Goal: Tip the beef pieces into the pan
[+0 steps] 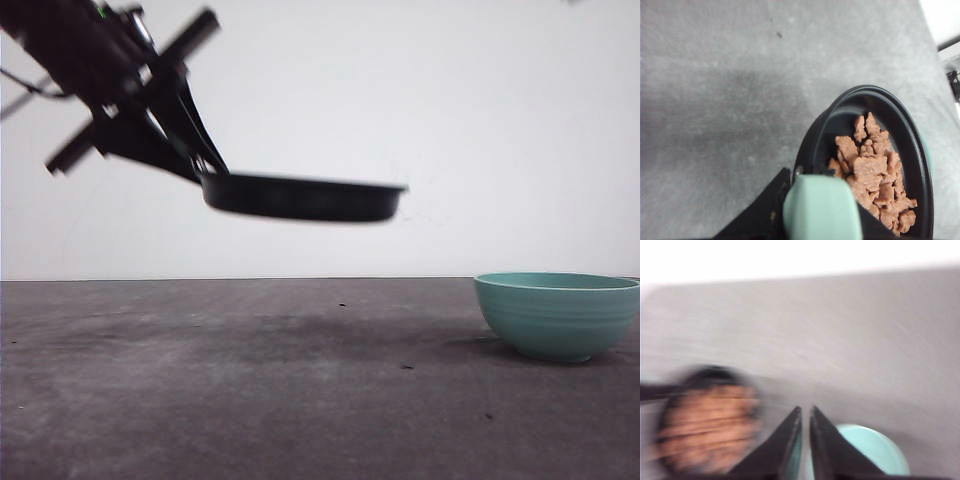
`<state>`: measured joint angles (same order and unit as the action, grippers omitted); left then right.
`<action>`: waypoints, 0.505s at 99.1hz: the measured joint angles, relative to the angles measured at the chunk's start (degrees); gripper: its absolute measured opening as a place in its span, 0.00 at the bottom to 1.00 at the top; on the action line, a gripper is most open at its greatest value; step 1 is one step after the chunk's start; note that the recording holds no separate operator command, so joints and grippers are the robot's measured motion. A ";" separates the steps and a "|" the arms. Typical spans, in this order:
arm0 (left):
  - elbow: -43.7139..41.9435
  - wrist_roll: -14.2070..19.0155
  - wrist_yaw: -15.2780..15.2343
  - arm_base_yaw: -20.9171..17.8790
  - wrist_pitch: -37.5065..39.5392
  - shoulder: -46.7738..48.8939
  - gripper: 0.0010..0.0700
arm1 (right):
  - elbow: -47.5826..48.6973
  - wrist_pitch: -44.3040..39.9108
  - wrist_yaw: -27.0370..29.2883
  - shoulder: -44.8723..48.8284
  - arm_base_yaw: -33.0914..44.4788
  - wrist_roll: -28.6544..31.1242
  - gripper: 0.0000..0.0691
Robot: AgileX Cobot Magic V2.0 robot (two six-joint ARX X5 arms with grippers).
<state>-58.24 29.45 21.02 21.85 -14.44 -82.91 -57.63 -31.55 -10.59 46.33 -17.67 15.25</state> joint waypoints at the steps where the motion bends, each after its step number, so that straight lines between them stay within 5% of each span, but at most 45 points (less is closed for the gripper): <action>1: 0.00 0.00 0.11 -0.04 0.22 -0.48 0.06 | 0.00 -0.17 0.00 -0.68 -0.26 0.00 0.02; 24: 0.00 -0.37 1.70 -0.42 5.75 -12.07 0.06 | 0.00 -4.90 2.12 -12.61 -2.58 0.33 0.01; 50: 0.00 -0.35 1.86 -0.42 9.01 -17.59 0.06 | 0.00 -13.42 6.23 -15.93 -2.58 0.68 0.01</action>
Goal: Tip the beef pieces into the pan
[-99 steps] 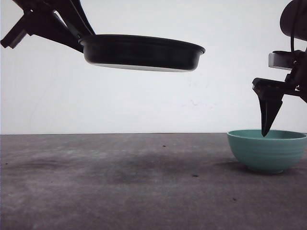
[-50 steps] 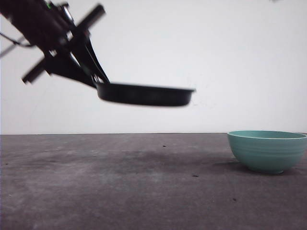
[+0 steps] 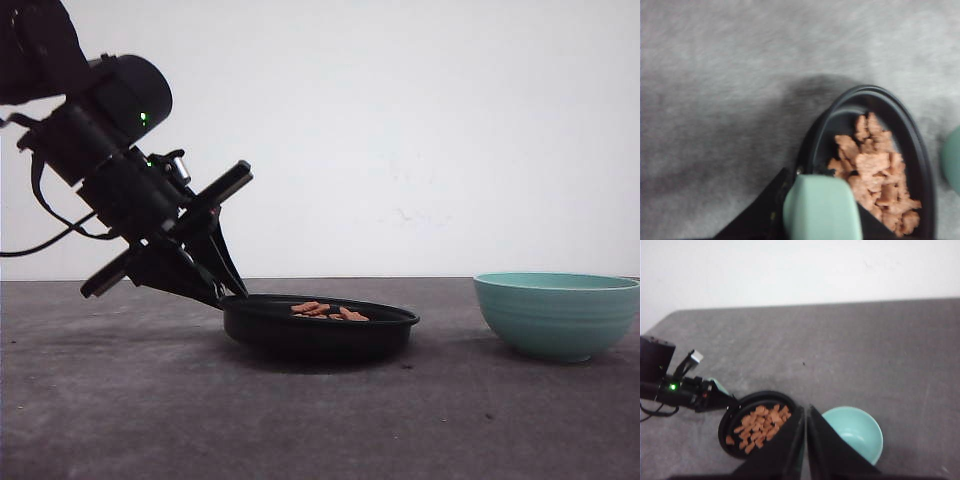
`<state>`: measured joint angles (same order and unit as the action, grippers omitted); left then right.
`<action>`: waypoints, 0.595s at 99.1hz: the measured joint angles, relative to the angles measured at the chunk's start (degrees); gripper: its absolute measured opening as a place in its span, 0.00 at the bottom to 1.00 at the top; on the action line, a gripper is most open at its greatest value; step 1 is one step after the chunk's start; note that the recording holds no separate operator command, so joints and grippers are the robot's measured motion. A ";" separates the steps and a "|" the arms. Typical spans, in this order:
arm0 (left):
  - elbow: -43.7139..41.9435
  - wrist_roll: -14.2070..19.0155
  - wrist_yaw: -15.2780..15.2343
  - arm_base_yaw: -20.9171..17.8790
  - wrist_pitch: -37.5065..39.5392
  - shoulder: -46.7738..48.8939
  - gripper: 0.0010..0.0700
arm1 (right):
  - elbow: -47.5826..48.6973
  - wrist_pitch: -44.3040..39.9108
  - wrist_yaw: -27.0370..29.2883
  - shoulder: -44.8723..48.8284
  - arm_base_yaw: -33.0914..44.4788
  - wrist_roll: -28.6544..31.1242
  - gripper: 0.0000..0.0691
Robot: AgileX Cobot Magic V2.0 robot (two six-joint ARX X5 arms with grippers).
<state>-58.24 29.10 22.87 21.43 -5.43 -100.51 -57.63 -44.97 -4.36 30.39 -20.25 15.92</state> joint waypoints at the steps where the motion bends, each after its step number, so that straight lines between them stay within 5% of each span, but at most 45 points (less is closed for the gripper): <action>1: 0.00 0.00 0.00 0.00 0.13 -0.04 0.06 | 0.02 -0.17 0.00 0.00 0.00 0.00 0.01; 23: 0.00 0.07 0.02 0.07 1.25 -0.33 0.13 | 0.02 -0.92 -0.07 -0.02 0.00 0.59 0.01; 56: -0.26 1.05 0.85 -0.63 -3.17 0.04 1.00 | 0.00 -0.15 -0.07 0.00 0.00 0.90 0.01; 59: -0.35 1.09 0.11 -0.63 -3.96 0.72 0.99 | 0.00 -0.15 -0.07 0.00 0.00 0.90 0.01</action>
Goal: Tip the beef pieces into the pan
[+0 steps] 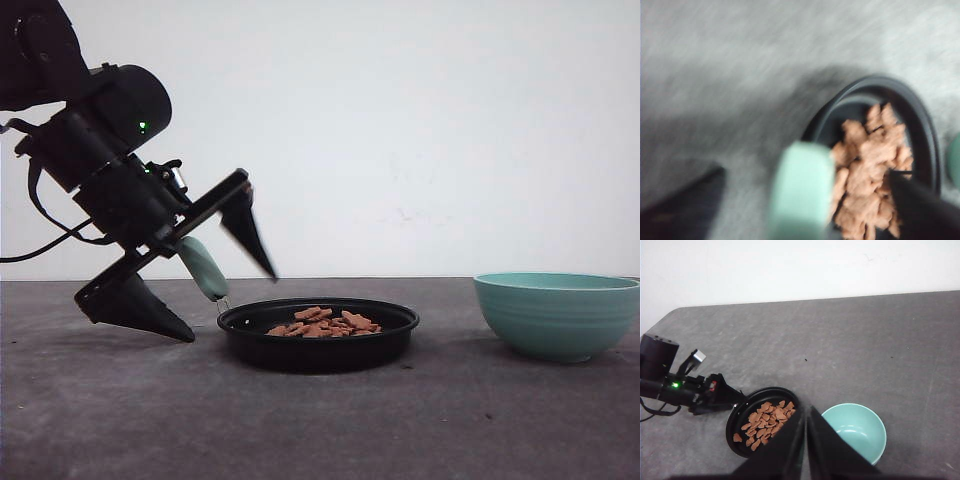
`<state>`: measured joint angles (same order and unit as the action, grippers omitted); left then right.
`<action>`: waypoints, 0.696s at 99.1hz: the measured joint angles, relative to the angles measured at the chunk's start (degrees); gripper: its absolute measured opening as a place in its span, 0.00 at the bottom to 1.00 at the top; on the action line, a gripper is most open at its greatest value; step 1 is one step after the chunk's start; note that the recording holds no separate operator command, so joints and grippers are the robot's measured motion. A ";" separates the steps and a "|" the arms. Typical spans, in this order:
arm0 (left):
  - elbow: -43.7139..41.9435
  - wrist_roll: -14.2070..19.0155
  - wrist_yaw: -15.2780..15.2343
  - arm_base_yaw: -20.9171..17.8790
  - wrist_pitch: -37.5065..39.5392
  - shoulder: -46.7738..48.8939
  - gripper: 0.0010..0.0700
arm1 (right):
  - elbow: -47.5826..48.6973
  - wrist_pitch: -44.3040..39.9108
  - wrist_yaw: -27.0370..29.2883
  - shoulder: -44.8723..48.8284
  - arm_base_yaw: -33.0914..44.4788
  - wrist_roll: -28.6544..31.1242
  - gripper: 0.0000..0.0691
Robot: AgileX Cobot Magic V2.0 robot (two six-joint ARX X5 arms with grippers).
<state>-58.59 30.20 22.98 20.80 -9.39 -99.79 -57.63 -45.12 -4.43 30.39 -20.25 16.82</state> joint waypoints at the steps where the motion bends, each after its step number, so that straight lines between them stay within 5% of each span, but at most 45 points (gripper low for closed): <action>1: 0.00 0.09 -0.26 -0.02 -0.33 0.26 0.99 | 0.00 0.00 0.00 0.00 0.00 0.00 0.01; 17: 0.00 -0.59 -5.51 -0.81 -5.38 7.48 1.00 | 0.00 1.11 0.17 0.02 0.00 0.00 0.01; 39: 0.00 -6.49 -17.64 -1.55 -10.29 26.27 1.00 | 0.02 6.56 5.38 0.39 0.00 -0.77 0.01; 60: -0.17 -11.89 -27.06 -1.53 -12.37 47.47 0.99 | 0.02 9.11 14.05 2.36 0.00 -9.11 0.01; 64: -0.20 -12.83 -28.65 -1.53 -13.42 50.51 0.91 | 0.07 9.14 15.87 2.80 0.00 -10.73 0.01; 69: -0.20 -13.44 -30.53 -1.55 -15.21 53.53 0.70 | 0.50 9.68 17.55 3.13 0.00 -12.41 0.01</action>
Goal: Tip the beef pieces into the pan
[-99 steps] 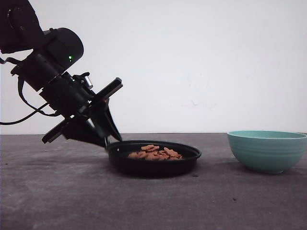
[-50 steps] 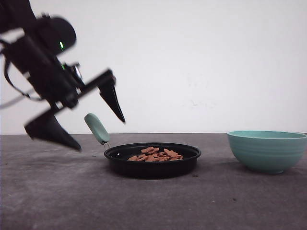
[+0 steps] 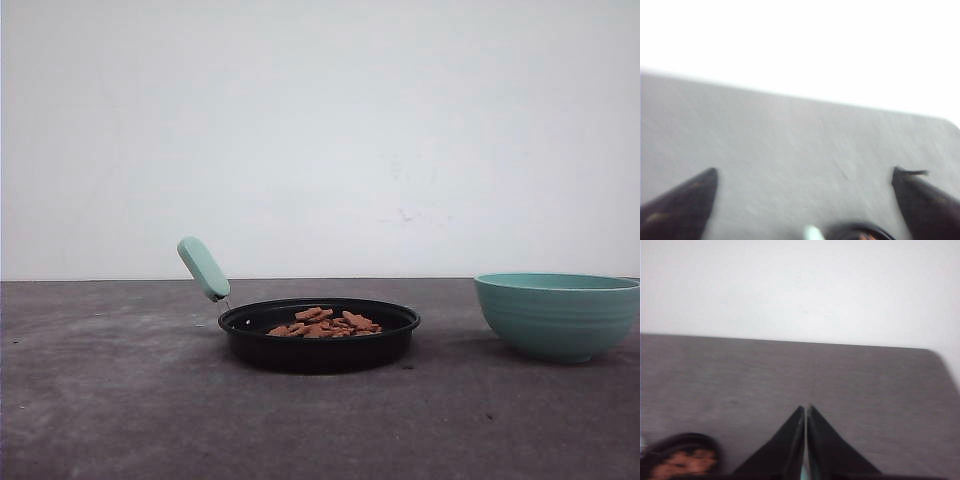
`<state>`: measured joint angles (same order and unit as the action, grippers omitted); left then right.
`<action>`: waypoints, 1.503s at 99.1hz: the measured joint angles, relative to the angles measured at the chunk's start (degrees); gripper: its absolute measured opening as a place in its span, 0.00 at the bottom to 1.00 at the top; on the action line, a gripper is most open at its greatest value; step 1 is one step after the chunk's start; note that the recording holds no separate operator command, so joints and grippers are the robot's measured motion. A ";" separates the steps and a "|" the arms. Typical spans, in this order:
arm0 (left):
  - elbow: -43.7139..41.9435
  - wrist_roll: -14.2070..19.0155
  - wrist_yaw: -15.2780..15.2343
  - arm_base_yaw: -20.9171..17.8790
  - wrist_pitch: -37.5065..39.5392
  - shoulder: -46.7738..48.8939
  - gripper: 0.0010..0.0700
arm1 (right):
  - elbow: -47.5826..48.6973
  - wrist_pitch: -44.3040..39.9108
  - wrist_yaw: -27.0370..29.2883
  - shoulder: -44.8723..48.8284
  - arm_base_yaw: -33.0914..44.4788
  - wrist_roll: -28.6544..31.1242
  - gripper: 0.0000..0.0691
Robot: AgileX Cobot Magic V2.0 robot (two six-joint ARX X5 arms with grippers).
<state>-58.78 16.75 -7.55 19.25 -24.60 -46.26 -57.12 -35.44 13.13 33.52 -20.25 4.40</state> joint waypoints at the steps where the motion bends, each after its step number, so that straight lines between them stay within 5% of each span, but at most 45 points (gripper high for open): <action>1: 0.00 -0.20 -0.42 0.00 -0.44 0.55 0.66 | 0.17 0.24 0.20 0.02 0.00 -0.28 0.01; 13: 0.26 -1.20 -3.85 -0.68 -4.81 5.70 0.17 | 2.99 3.91 0.39 0.11 0.00 -3.50 0.01; 24: 4.20 -1.46 -4.39 -1.40 -5.20 10.58 0.02 | 5.84 9.33 0.04 -0.59 0.00 -6.38 0.01; 43: 8.81 -1.84 -9.03 -1.88 -11.28 16.98 0.01 | 6.43 10.67 -2.23 -0.98 0.00 -8.04 0.01; 126: 8.81 -2.14 -9.18 -1.88 -12.48 18.62 0.01 | 6.58 8.90 -1.88 -5.53 -0.35 -8.63 0.01; 149: 8.81 -2.14 -9.18 -1.88 -12.48 18.62 0.01 | 20.90 14.29 -5.01 -14.58 6.38 -8.48 0.01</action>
<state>-49.98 14.61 -16.73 17.37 -37.08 -27.64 -36.23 -21.15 8.12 18.94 -13.87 -4.08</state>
